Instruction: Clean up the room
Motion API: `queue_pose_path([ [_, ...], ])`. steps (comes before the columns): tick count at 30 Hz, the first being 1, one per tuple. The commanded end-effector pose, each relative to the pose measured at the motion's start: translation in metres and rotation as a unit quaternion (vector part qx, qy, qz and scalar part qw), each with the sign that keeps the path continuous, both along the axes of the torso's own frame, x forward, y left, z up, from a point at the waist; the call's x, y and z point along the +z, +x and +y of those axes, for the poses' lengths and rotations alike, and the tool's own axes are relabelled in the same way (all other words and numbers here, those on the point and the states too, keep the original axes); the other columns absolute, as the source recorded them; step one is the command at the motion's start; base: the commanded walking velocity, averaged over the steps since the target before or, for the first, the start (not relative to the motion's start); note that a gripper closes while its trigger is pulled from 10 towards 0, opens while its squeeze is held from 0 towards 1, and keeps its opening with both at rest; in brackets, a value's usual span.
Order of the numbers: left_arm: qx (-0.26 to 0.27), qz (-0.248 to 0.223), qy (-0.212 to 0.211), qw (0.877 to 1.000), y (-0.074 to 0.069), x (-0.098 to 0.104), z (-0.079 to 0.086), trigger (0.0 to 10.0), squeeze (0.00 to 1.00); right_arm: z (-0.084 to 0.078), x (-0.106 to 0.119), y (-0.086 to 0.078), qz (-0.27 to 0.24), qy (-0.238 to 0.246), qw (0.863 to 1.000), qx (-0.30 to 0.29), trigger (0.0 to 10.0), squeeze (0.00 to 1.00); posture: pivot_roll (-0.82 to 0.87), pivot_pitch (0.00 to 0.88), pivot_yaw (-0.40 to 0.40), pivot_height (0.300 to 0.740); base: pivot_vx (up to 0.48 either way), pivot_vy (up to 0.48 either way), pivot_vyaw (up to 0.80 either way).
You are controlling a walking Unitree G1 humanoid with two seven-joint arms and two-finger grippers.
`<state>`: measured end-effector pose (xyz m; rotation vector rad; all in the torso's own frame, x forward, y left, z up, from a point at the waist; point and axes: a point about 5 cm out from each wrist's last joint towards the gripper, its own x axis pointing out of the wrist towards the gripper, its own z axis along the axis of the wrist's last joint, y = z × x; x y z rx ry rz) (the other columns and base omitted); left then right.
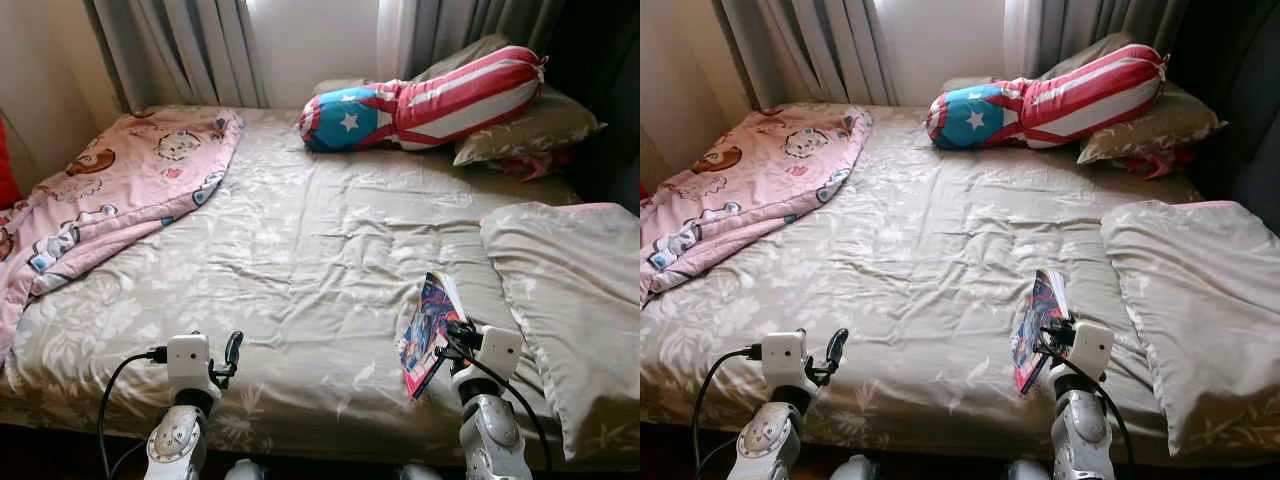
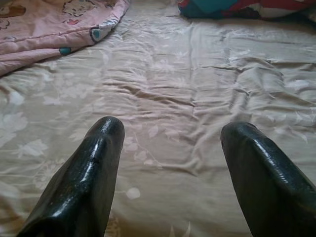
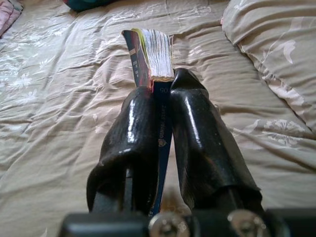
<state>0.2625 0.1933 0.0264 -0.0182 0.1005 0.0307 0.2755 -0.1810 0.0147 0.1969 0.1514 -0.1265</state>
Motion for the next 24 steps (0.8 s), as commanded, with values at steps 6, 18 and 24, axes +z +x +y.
queue_pose_path([
  [6, 0.001, 0.001, -0.004, 1.0, 0.0, 0.001, 0.0, 10.0, 0.0, 0.001, 0.01, 0.006, -0.035, 0.0, 0.999, 0.0, 10.0, 0.0, -0.02, 0.0, 0.018, 0.635, 0.0, 0.0, 0.0],
  [18, -0.001, 0.001, -0.004, 1.0, 0.001, 0.001, -0.001, 10.0, 0.0, 0.005, 0.014, 0.006, -0.051, 0.004, 0.999, 0.012, 10.0, 0.0, -0.02, 0.0, 0.019, 0.635, 0.0, 0.0, 0.0],
  [24, 0.001, -0.001, -0.004, 1.0, 0.001, 0.002, -0.001, 10.0, 0.0, 0.009, 0.022, 0.009, -0.082, 0.01, 0.996, 0.031, 10.0, 0.0, -0.01, 0.0, 0.018, 0.635, 0.0, 0.0, 0.0],
])
